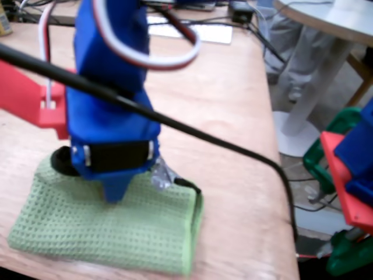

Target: Clean the table

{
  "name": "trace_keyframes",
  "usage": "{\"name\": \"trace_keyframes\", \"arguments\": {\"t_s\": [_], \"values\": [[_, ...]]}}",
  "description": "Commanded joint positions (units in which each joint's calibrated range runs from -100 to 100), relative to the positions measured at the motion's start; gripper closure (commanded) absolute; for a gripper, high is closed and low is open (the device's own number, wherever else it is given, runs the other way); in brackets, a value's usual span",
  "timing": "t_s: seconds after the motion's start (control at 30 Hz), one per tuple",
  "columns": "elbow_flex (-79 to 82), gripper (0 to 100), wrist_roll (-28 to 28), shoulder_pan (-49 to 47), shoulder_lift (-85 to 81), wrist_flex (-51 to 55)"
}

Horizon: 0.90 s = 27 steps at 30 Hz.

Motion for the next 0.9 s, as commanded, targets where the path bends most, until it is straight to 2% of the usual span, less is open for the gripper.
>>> {"name": "trace_keyframes", "arguments": {"t_s": [0.0, 0.3, 0.5, 0.7, 0.87], "values": [[0.61, 100, 0.15, 7.19, 0.69, -0.07], [-0.23, 100, 1.03, 45.94, 10.12, -0.15], [-0.33, 100, 5.37, 70.81, 13.29, -0.15], [-0.33, 100, 9.13, 88.41, 12.78, -0.15], [-2.59, 100, 9.67, 94.67, 8.15, 0.91]]}}
